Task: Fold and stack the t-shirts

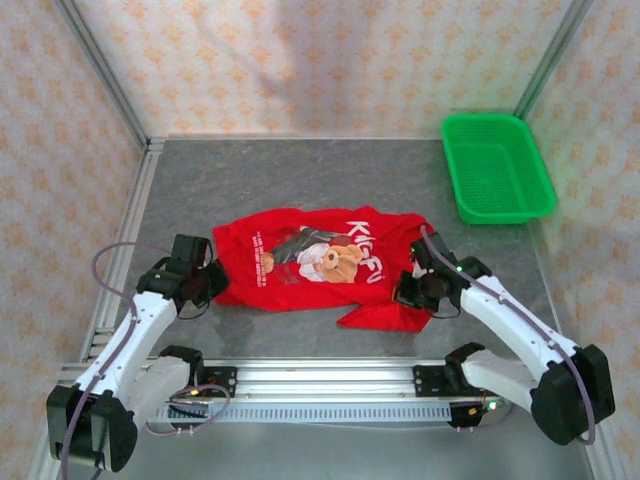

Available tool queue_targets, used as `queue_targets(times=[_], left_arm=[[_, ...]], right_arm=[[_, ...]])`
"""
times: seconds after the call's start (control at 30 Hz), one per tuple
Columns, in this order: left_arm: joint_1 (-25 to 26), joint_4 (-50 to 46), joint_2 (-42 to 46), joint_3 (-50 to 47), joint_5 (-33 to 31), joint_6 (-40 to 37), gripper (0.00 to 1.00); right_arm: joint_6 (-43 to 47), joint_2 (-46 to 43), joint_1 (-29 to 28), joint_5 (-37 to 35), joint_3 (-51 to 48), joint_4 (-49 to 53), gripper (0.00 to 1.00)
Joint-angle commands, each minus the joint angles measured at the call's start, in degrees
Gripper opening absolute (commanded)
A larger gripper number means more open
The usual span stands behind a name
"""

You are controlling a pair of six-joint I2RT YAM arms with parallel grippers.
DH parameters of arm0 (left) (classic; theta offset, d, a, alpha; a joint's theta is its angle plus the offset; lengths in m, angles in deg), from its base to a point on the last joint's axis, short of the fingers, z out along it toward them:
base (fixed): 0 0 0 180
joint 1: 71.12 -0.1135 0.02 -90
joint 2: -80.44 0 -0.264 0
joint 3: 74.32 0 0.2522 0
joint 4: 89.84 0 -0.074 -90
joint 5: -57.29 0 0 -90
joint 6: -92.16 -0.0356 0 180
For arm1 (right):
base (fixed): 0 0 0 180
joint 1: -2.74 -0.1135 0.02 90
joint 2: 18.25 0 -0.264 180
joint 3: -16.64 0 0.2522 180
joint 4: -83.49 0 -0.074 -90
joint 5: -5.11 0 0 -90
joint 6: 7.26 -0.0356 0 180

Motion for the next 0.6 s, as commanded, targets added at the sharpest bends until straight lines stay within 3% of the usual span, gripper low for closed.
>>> queue_targets(times=[0.0,0.37,0.57], left_arm=[[-0.68,-2.04,1.38,1.19,-0.61,-0.92,0.00],[-2.91,-5.36,-0.81,16.20,-0.17,-2.95,0.00],[-5.05,-8.37,-8.82,39.68,-1.46,-7.82,0.00]], right_arm=[[-0.83,-3.48,-0.31,-4.46,6.25,6.96,0.00],[0.41,-3.48,-0.06,-11.55,28.15,13.26,0.00],[6.50,5.86,4.51,-13.68,51.35,12.64,0.00]])
